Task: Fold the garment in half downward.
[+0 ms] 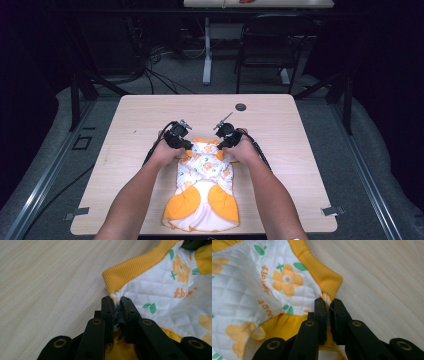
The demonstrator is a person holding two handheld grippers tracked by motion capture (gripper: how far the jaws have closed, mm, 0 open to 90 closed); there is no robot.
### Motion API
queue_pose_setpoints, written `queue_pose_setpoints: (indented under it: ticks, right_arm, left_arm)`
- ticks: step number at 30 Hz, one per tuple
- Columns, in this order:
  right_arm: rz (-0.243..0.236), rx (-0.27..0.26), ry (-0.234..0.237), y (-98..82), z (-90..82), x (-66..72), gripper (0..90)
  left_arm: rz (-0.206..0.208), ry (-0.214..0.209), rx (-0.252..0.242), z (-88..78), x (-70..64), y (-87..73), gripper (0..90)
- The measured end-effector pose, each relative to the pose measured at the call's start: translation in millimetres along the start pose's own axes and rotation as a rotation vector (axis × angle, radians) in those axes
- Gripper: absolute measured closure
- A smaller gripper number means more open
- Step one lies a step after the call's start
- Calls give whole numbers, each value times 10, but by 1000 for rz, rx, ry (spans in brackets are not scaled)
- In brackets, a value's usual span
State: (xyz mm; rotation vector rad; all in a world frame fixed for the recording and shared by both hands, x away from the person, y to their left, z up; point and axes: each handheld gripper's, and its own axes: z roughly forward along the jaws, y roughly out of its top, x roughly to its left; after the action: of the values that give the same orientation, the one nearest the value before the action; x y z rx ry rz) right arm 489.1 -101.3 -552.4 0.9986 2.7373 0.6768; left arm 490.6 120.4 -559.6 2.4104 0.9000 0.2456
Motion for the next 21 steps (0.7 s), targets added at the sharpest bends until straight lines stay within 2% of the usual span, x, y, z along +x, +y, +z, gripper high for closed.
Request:
queue_pose_setpoints:
  ticks: [4,7,8,10,13,19,21]
  right_arm:
    - [-19,-22,-3,9,-78,-3,841]
    - [-20,-47,-1,1,-140,-16,841]
    - [-10,-73,4,-6,-182,-22,842]
    - [-15,-74,7,-4,-210,-32,842]
    - [-20,-111,0,0,-287,-37,842]
    - [-31,-132,-12,37,-377,-12,843]
    - [-51,-137,-31,84,-454,-3,843]
  left_arm:
    - [-3,4,-19,-61,12,8,827]
    - [-9,8,-40,-126,32,11,828]
    - [-12,8,-45,-145,36,13,829]
    - [-15,15,-64,-185,36,21,829]
    - [-4,18,-80,-279,44,51,829]
    - [11,37,-91,-389,37,122,829]
    - [17,47,-99,-455,39,165,829]
